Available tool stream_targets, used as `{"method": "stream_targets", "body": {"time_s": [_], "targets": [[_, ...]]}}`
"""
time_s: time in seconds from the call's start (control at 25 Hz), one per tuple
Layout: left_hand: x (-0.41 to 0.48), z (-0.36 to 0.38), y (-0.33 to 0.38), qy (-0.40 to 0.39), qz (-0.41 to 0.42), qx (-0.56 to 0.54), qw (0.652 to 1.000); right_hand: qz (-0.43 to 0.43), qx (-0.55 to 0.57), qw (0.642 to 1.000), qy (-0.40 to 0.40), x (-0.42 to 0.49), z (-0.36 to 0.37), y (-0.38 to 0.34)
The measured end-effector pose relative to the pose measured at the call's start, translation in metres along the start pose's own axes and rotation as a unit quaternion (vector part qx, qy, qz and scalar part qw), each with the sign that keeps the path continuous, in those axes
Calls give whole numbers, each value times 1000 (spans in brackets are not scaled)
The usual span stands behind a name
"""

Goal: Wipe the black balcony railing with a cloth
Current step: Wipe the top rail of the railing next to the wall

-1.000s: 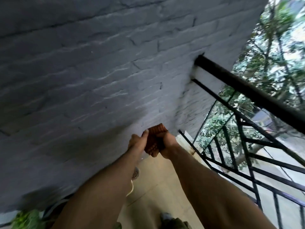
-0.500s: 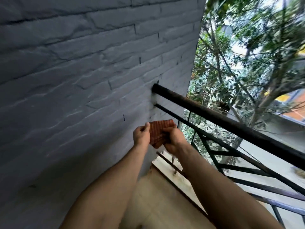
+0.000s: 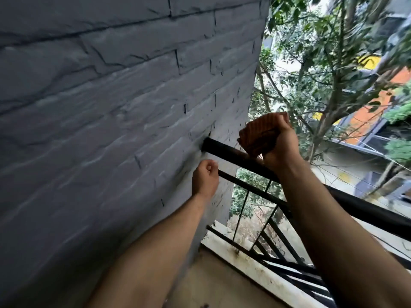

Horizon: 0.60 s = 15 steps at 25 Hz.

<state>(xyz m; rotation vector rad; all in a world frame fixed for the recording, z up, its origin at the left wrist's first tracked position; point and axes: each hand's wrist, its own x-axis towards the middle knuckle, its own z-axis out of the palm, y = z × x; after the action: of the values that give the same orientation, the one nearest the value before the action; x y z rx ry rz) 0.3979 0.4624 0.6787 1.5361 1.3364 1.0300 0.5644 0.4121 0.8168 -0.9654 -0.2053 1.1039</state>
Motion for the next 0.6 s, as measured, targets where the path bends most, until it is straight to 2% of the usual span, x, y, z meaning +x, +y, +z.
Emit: {"method": "stream_targets", "body": {"time_s": [0.12,0.16,0.2,0.28,0.36,0.4,0.44,0.48,0.56,0.6], "targets": [[27,-3,-1,-24,35,3,999,-138,-142,979,43,31,10,16],[33,-2,-2,-30,40,-3,999,-210,-248,945,27,42,13,22],[38,-1,-3,-33,41,-15,998,-273,-389,880,1,56,17,31],[43,2,-4,-24,39,-44,998,-325,-653,682,-45,76,22,56],[45,4,-8,-1,33,-69,997,-266,-835,471,-103,82,19,99],[44,5,-10,12,27,-80,996,-228,-888,381,-119,80,17,117],[45,5,-13,22,19,-88,996,-207,-909,337,-128,78,16,127],[46,6,-17,32,12,-96,995,-184,-912,340,-139,76,20,126],[50,5,-21,40,5,-107,993,-147,-878,428,-156,76,32,103],[50,5,-23,40,8,-104,994,-146,-860,458,-169,83,36,91]]}}
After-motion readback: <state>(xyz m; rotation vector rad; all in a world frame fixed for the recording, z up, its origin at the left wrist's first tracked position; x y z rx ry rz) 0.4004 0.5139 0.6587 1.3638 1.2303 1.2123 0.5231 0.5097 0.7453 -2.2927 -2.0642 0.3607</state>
